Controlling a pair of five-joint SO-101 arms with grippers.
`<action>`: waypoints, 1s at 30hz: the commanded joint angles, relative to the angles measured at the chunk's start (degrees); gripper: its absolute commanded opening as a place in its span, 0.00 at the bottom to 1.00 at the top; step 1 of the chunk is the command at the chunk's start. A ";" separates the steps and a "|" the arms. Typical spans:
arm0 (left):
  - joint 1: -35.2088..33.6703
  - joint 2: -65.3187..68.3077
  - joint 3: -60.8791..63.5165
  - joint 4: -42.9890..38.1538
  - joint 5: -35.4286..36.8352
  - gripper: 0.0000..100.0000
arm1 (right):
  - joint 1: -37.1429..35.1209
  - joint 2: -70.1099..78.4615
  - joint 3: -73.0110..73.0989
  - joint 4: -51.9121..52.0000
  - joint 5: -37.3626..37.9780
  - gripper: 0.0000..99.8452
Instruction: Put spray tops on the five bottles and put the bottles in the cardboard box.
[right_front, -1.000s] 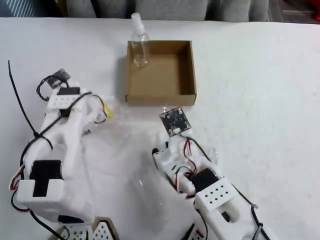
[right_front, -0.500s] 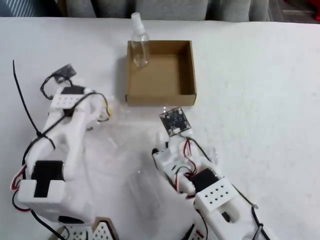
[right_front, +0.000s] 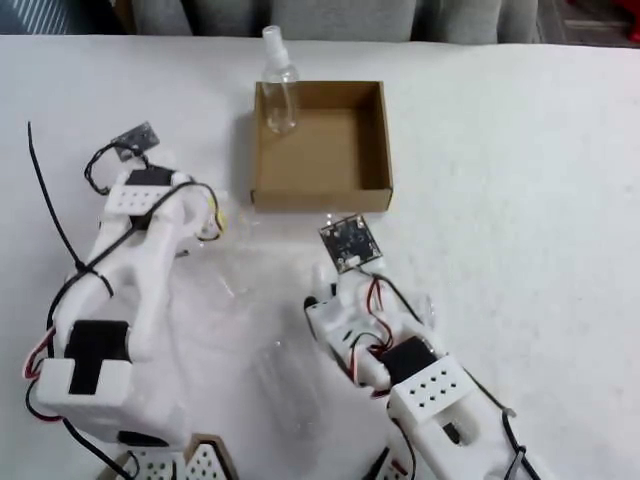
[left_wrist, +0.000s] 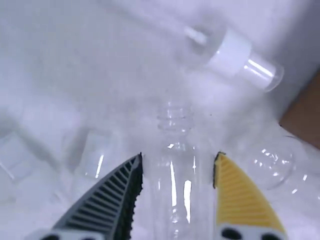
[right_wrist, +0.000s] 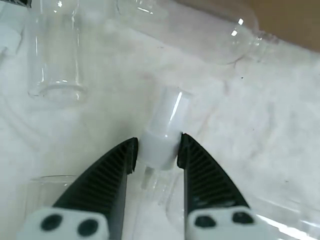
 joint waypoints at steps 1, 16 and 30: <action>0.84 -6.02 -2.02 3.43 -0.09 0.29 | 0.13 0.04 -0.62 -1.10 0.70 0.02; 1.45 -9.54 6.86 -2.81 0.00 0.31 | 0.04 0.04 -0.62 -1.10 0.79 0.02; 4.00 -2.24 5.98 -7.82 4.92 0.31 | 0.13 0.04 -0.62 -1.10 0.79 0.02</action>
